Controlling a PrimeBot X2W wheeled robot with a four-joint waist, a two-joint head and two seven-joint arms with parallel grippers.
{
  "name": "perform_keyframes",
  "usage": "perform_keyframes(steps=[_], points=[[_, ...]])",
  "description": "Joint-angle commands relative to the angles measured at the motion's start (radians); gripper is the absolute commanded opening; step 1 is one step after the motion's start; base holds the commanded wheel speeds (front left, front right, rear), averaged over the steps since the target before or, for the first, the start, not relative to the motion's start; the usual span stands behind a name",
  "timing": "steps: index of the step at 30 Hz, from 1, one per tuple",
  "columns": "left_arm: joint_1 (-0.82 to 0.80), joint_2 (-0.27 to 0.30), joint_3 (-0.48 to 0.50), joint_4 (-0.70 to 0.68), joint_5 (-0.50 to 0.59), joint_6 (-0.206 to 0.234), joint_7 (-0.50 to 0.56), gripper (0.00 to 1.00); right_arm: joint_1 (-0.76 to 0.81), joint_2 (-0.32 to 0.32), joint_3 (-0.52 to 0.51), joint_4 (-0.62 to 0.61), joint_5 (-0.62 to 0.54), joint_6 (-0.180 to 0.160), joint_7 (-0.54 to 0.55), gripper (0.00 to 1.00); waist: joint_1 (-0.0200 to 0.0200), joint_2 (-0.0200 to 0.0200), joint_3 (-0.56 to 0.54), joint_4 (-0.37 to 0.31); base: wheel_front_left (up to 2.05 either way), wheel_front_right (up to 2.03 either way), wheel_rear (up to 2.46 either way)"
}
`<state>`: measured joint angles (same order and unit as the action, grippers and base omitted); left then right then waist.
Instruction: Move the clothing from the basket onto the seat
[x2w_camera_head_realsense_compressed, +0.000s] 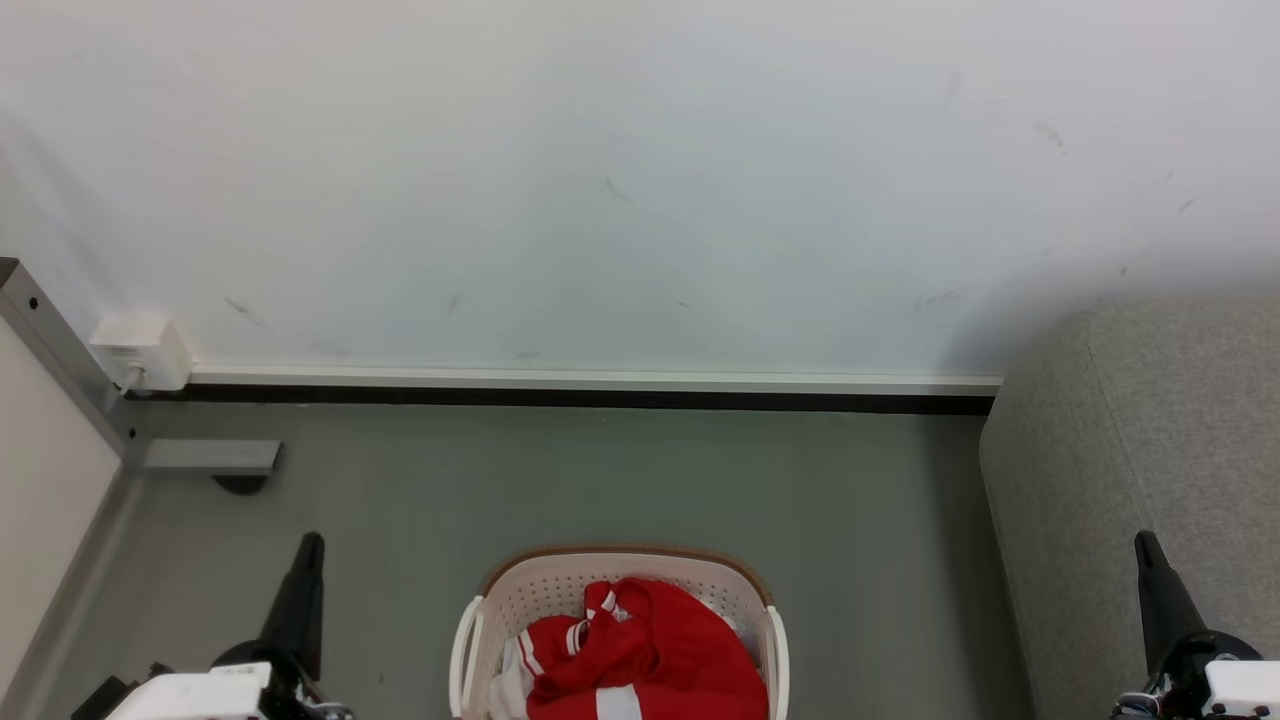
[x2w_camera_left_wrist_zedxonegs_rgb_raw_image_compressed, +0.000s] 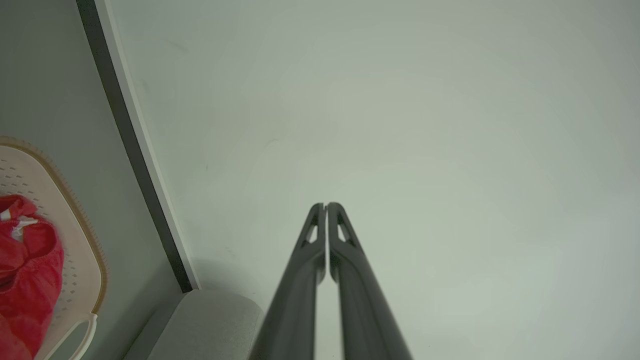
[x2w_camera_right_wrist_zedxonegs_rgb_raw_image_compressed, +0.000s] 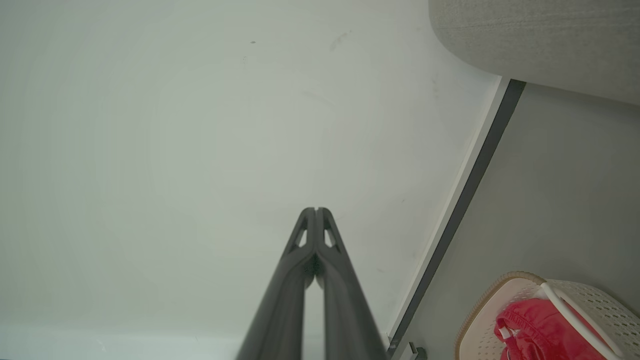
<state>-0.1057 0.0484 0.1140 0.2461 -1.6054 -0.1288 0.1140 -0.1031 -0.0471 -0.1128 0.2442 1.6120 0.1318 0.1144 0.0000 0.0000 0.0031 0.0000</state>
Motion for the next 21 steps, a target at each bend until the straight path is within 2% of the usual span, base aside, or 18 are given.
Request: perform_keyframes(steps=[1, 21], points=[[-0.007, 0.003, 0.002, -0.004, -0.014, -0.005, 0.003, 0.00, -0.014, -0.007, -0.001, 0.002, 0.002, -0.002, 0.002, 0.00, 0.0000, 0.0000, 0.000, 0.000, 0.00, 0.00, 0.00], [-0.007, 0.003, 0.002, -0.004, -0.014, -0.005, 0.003, 0.00, -0.014, -0.007, -0.001, 0.002, 0.002, -0.002, 0.002, 0.00, 0.0000, 0.0000, 0.000, 0.000, 0.00, 0.00, 0.00]])
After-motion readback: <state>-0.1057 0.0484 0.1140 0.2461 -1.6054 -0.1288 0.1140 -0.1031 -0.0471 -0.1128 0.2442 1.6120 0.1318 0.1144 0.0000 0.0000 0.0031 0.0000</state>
